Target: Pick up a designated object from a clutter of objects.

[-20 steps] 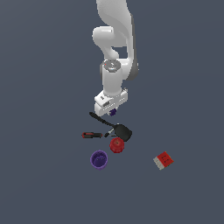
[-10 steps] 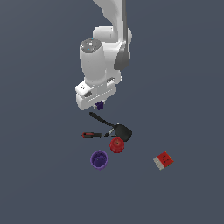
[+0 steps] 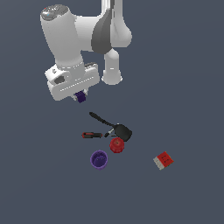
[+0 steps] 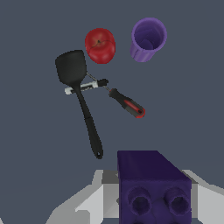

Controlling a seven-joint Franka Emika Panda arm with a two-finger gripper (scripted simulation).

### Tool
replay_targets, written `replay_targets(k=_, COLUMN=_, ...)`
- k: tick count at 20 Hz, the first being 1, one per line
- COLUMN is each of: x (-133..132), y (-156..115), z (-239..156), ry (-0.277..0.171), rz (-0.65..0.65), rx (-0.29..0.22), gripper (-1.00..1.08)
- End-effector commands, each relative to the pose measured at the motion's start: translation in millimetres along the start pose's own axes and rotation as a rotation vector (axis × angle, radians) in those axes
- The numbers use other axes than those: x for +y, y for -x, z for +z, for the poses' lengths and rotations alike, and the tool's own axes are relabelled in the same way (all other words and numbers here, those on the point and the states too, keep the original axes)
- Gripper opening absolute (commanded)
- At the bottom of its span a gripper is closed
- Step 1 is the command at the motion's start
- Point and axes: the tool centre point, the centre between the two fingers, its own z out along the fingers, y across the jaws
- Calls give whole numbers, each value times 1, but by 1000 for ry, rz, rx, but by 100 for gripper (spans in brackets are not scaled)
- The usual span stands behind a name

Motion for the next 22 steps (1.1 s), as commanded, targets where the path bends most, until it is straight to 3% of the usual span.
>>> replay_targets(k=1, x=18, y=6, z=-22, ry=0, rz=-1, rx=-1, gripper=-100)
replay_targets(k=11, x=78, y=22, z=-87, ry=1, rz=-1, rx=-2, gripper=-100)
replay_targets(k=22, x=108, y=28, z=-118, ry=2, rz=-1, rx=-3, gripper=-100)
